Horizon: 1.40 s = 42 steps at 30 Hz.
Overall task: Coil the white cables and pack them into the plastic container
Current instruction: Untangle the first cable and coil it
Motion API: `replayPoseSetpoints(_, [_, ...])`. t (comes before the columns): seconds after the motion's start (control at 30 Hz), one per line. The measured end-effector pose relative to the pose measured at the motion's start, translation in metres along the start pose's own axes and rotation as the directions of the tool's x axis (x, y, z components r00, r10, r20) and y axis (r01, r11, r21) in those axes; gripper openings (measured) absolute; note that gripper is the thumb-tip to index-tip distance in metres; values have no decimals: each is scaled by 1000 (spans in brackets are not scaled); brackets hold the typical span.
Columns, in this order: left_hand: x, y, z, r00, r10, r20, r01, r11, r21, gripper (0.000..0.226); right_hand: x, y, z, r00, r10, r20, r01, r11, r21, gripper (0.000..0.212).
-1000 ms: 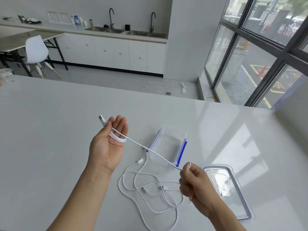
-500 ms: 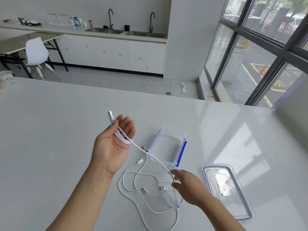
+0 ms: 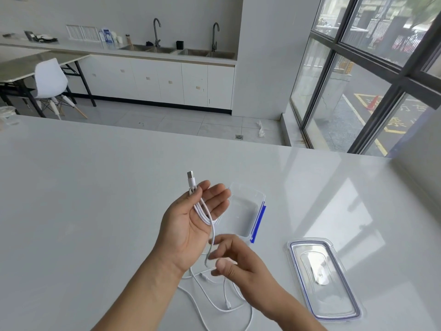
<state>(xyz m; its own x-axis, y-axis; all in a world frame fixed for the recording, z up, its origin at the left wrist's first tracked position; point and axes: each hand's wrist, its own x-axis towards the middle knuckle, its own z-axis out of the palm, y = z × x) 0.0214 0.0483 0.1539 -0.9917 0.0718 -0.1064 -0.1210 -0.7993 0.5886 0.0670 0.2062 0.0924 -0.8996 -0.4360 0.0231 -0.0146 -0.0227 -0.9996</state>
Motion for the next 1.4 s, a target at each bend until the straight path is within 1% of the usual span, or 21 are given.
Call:
replayPoseSetpoints(0.1, [-2, -4, 3, 1000, -14, -10, 14, 1000, 4, 24, -3, 4, 6, 999, -21, 45, 16, 994, 107, 27])
replayPoseSetpoints(0.17, [-3, -5, 5, 1000, -26, 2, 26, 1000, 0, 22, -1, 8, 10, 999, -35, -11, 36, 993, 113, 21])
replayPoseSetpoints(0.23, [-6, -5, 6, 999, -45, 29, 46, 999, -10, 21, 2, 11, 8, 998, -5, -57, 9, 998, 63, 18])
replayPoseSetpoints(0.27, [-7, -4, 6, 997, -62, 42, 63, 998, -12, 22, 5, 13, 4, 999, 8, -48, -7, 1000, 3, 17])
replayPoseSetpoints(0.33, [-11, -1, 6, 990, -119, 71, 120, 993, -4, 33, 11, 12, -13, 999, 33, -11, -35, 973, -228, 18])
replayPoseSetpoints(0.37, [-14, 2, 6, 982, -160, 99, 161, 987, 2, 42, 15, 10, -24, 999, 50, 9, -43, 927, -373, 21])
replayPoseSetpoints(0.43, [-18, 8, 5, 950, -255, 180, 253, 967, 34, 70, 24, 2, -49, 995, 95, 1, -71, 751, -656, 32])
replayPoseSetpoints(0.47, [-20, 11, 5, 927, -302, 222, 292, 953, 75, 85, 28, -5, -59, 993, 115, -26, -99, 687, -720, 35])
replayPoseSetpoints(0.5, [-22, 12, 4, 902, -347, 255, 323, 937, 132, 97, 32, -14, -68, 990, 128, -56, -128, 675, -726, 34])
replayPoseSetpoints(0.6, [-24, 10, 2, 826, -489, 281, 381, 851, 361, 116, 46, -48, -83, 985, 122, -122, -170, 798, -579, 33])
replayPoseSetpoints(0.67, [-25, 6, 2, 787, -564, 249, 383, 764, 519, 121, 53, -73, -82, 987, 132, -90, -160, 835, -527, 29])
replayPoseSetpoints(0.73, [-24, 3, 2, 770, -604, 204, 358, 674, 646, 122, 57, -95, -74, 988, 154, -18, -138, 823, -552, 28])
replayPoseSetpoints(0.8, [-24, -2, 1, 774, -613, 161, 337, 614, 714, 122, 57, -112, -66, 988, 156, 0, -123, 779, -615, 26])
replayPoseSetpoints(0.87, [-24, -6, -1, 798, -589, 128, 325, 598, 732, 119, 53, -126, -58, 996, 85, -30, -81, 687, -723, 26])
replayPoseSetpoints(0.93, [-24, -8, -5, 830, -546, 115, 333, 650, 684, 114, 46, -132, -48, 998, -22, -65, -41, 562, -826, 27])
replayPoseSetpoints(0.97, [-23, -9, -6, 841, -528, 118, 346, 693, 633, 114, 41, -132, -43, 994, -70, -81, -31, 532, -846, 26])
replayPoseSetpoints(1.0, [-22, -9, -6, 848, -514, 129, 361, 738, 571, 114, 35, -129, -39, 990, -100, -103, -33, 541, -840, 24])
replayPoseSetpoints(1.1, [-20, -10, -4, 871, -456, 184, 357, 844, 399, 113, 20, -117, -31, 971, -132, -199, -64, 658, -750, 19])
replayPoseSetpoints(1.23, [-18, -13, 2, 921, -334, 200, 310, 940, 142, 102, -2, -93, -16, 952, -197, -235, -26, 711, -702, 13])
replayPoseSetpoints(1.33, [-18, -12, 10, 938, -280, 202, 281, 959, 28, 83, -17, -69, -3, 937, -197, -288, -46, 748, -662, 12])
replayPoseSetpoints(1.4, [-17, -14, 15, 954, -233, 191, 237, 971, 0, 63, -22, -54, 0, 903, -276, -329, -44, 703, -710, 10])
